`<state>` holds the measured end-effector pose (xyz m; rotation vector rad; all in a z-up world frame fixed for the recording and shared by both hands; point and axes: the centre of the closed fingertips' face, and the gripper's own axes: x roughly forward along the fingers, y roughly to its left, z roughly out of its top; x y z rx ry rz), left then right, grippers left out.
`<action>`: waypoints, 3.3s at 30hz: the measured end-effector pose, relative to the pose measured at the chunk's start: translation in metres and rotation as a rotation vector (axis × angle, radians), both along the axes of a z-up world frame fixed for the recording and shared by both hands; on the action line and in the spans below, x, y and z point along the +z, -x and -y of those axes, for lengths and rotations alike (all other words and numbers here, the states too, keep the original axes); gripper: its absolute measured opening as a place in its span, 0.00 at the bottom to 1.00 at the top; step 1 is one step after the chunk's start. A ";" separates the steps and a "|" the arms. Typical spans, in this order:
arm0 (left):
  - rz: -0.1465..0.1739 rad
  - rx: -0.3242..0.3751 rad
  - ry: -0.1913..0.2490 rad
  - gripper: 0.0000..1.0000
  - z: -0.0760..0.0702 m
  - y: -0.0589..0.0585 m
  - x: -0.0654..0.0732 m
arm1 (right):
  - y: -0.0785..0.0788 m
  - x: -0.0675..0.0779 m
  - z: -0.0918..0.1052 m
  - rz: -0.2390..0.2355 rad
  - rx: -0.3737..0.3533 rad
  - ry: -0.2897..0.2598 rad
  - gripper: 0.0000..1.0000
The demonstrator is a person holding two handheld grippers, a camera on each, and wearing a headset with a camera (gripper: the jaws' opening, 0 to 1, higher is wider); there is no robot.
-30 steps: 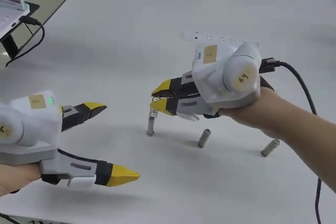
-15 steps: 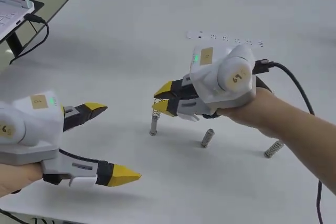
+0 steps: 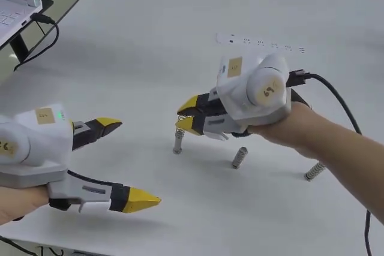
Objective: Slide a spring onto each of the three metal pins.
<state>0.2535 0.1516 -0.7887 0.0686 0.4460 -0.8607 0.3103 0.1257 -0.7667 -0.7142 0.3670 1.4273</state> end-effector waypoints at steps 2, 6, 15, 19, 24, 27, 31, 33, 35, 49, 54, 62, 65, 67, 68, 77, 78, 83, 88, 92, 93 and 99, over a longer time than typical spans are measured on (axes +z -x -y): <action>0.000 0.001 0.000 0.98 0.000 0.000 0.000 | 0.000 -0.002 0.000 -0.007 -0.003 0.003 0.07; -0.005 0.006 0.000 0.98 -0.002 0.001 -0.001 | 0.002 -0.005 0.000 -0.011 -0.003 0.008 0.07; -0.005 0.007 0.002 0.98 -0.002 0.002 -0.001 | 0.002 -0.012 -0.001 -0.021 -0.006 0.020 0.07; -0.010 0.008 0.014 0.98 -0.001 0.002 0.000 | 0.002 -0.015 -0.002 -0.022 -0.007 0.025 0.07; -0.009 0.006 0.014 0.98 0.000 0.002 0.001 | 0.003 -0.022 -0.003 -0.033 -0.007 0.037 0.07; -0.010 0.011 0.019 0.98 0.000 0.001 0.002 | 0.004 -0.023 -0.003 -0.039 -0.009 0.036 0.07; -0.008 0.014 0.019 0.98 -0.001 0.001 0.002 | 0.005 -0.028 -0.002 -0.041 -0.007 0.048 0.07; -0.010 0.016 0.021 0.98 -0.001 0.001 0.001 | 0.004 -0.029 -0.002 -0.041 -0.010 0.048 0.07; -0.009 0.016 0.020 0.98 0.000 0.001 0.001 | 0.005 -0.031 -0.001 -0.038 -0.007 0.056 0.07; -0.010 0.013 0.024 0.98 0.002 0.001 0.000 | 0.009 -0.044 -0.002 -0.041 -0.005 0.082 0.07; -0.012 0.014 0.026 0.98 0.001 0.002 0.000 | 0.007 -0.044 -0.002 -0.041 -0.017 0.076 0.07; -0.016 0.014 0.025 0.98 -0.001 0.002 -0.002 | 0.010 -0.047 -0.004 -0.050 -0.017 0.071 0.07; -0.017 0.014 0.023 0.98 -0.002 0.001 -0.003 | 0.009 -0.046 -0.004 -0.050 -0.019 0.069 0.07; -0.016 0.016 0.025 0.98 -0.002 0.001 -0.002 | 0.010 -0.047 -0.004 -0.058 -0.023 0.066 0.07; -0.016 0.015 0.024 0.98 -0.002 0.000 -0.002 | 0.010 -0.047 -0.004 -0.056 -0.022 0.067 0.08; -0.004 0.004 0.021 0.98 0.001 -0.002 0.002 | 0.008 -0.045 -0.005 -0.049 -0.030 0.080 0.09; -0.003 0.003 0.020 0.98 0.001 -0.002 0.002 | 0.008 -0.045 -0.005 -0.052 -0.034 0.077 0.09; 0.000 0.007 0.020 0.98 0.000 -0.002 0.004 | 0.009 -0.043 -0.007 -0.057 -0.035 0.069 0.09; 0.007 0.008 0.018 0.98 0.000 0.000 0.007 | 0.009 -0.040 -0.010 -0.051 -0.039 0.063 0.10; 0.010 0.013 0.010 0.98 -0.003 0.000 0.009 | 0.009 -0.039 -0.009 -0.048 -0.039 0.064 0.11; 0.011 0.013 0.010 0.98 -0.003 0.001 0.009 | 0.009 -0.039 -0.009 -0.050 -0.042 0.064 0.12; 0.021 0.001 0.000 0.98 0.005 0.001 0.015 | 0.011 -0.033 -0.007 -0.053 -0.056 0.044 0.15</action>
